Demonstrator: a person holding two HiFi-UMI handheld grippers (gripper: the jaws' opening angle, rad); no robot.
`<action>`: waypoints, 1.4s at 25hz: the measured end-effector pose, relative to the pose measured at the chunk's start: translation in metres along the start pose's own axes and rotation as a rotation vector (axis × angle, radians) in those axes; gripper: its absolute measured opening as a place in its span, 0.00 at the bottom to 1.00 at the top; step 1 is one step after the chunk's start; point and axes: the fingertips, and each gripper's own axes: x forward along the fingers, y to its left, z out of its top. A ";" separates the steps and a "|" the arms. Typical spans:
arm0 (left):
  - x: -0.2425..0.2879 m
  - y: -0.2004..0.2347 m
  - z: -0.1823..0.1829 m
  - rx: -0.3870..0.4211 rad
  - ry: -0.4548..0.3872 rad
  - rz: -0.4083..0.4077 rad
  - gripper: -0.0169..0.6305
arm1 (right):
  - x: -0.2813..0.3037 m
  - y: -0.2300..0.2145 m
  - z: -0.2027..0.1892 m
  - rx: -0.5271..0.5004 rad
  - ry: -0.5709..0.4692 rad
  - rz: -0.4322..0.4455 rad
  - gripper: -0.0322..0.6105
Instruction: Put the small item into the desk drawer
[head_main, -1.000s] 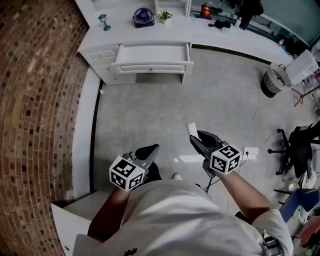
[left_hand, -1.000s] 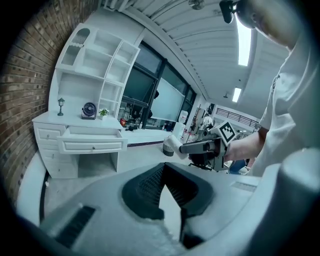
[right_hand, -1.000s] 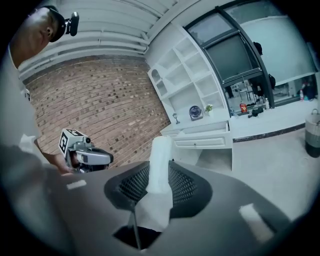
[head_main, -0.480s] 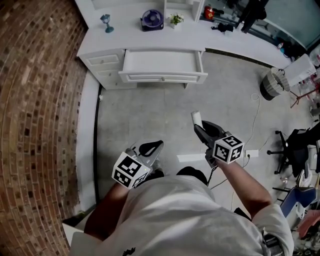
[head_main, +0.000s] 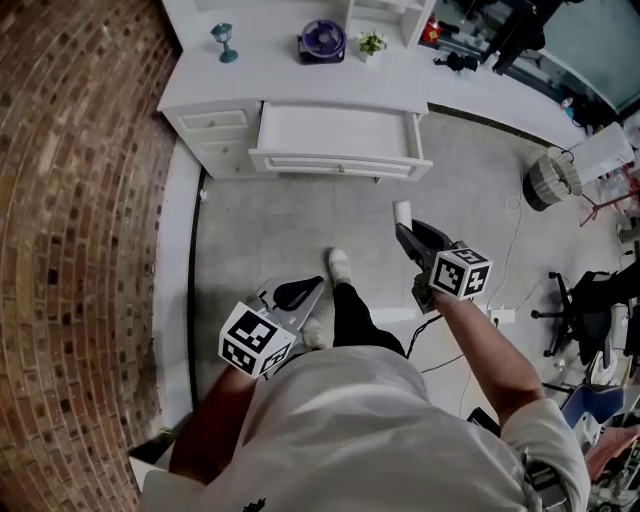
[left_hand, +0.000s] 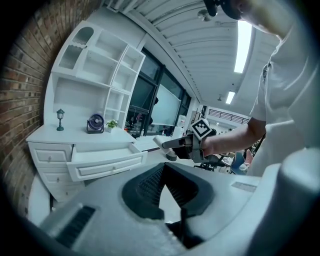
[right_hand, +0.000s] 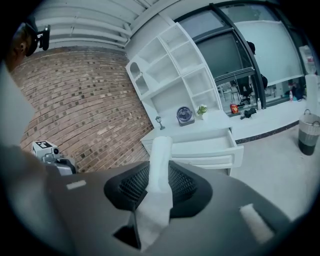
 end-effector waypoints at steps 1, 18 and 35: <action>0.000 0.007 0.002 0.002 0.000 0.010 0.03 | 0.009 -0.004 0.005 0.001 0.001 -0.001 0.26; 0.059 0.136 0.072 -0.013 0.053 0.143 0.03 | 0.194 -0.144 0.087 0.026 0.078 -0.046 0.26; 0.137 0.236 0.118 -0.075 0.128 0.249 0.03 | 0.341 -0.316 0.094 0.125 0.228 -0.232 0.26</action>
